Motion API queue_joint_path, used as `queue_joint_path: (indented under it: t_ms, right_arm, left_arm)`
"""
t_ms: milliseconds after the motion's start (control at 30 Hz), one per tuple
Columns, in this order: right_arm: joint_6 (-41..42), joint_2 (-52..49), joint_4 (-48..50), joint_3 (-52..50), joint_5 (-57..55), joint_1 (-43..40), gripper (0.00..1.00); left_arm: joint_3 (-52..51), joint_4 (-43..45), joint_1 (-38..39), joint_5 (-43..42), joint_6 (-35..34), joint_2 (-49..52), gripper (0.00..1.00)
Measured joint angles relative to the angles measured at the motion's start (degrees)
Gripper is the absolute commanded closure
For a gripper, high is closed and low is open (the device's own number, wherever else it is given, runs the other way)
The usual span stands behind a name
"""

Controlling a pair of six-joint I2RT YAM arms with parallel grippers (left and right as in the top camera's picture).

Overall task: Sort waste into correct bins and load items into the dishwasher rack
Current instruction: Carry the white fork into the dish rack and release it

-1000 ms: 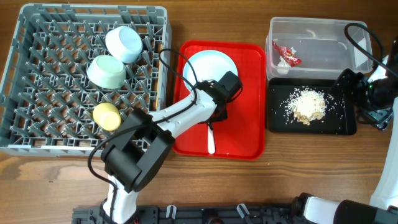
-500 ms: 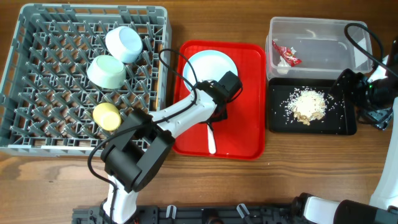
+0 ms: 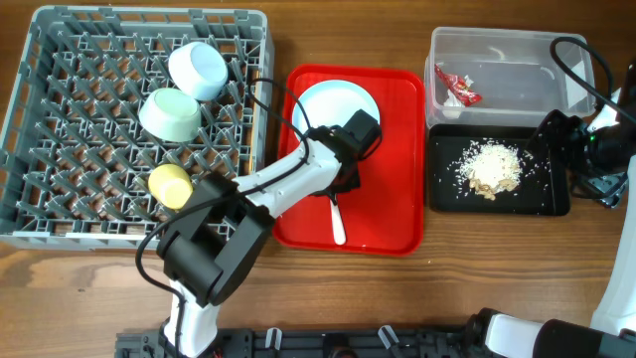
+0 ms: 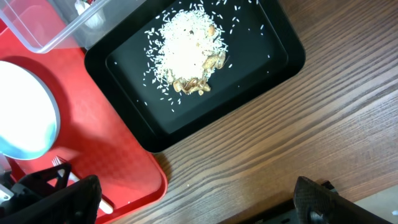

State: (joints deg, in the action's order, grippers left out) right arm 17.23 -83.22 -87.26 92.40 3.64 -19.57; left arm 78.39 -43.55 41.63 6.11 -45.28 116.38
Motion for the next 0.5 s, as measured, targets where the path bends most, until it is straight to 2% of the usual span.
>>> queue_joint_path:
  t_ms: [167,300,367,500]
  right_arm:
    - [0.0,0.0,0.0,0.0,0.0,0.0,0.0]
    - [0.0,0.0,-0.02,0.0,0.0,0.0,0.0]
    - [0.0,0.0,0.0,0.0,-0.02,0.0,0.0]
    - [0.0,0.0,0.0,0.0,0.0,0.0,0.0]
  left_arm:
    - [-0.83,-2.19,-0.76,-0.11,3.26,-4.15,0.88]
    - [-0.85,-4.44,-2.1,-0.22,6.99,-11.21,0.88]
    - [-0.85,-5.14,-3.5,-0.22,9.01,-14.56,0.95]
    - [-0.87,-5.86,-7.34,-0.2,14.75,-19.74,0.96]
